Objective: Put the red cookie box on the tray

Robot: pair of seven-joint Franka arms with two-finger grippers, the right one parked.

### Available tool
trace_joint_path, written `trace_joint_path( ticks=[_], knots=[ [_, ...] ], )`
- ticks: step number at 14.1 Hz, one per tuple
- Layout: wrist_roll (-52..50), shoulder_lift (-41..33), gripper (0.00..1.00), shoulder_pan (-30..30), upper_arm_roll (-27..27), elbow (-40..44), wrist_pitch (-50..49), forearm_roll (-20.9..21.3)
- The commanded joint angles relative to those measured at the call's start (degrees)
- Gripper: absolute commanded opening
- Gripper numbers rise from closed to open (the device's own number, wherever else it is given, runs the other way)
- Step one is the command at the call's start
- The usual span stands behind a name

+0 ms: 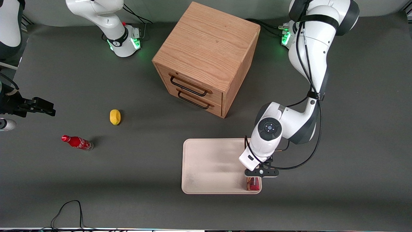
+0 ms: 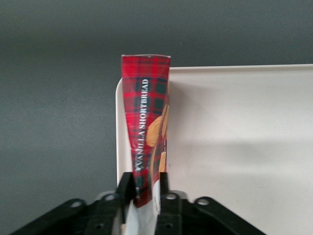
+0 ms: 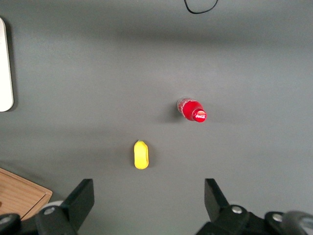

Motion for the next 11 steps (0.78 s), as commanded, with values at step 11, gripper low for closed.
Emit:
trace_joint_path(
  ticks=[11],
  knots=[
    [-2.0,-24.5,1.00,0.4,0.2,-0.3,-34.5,-0.5]
  ],
)
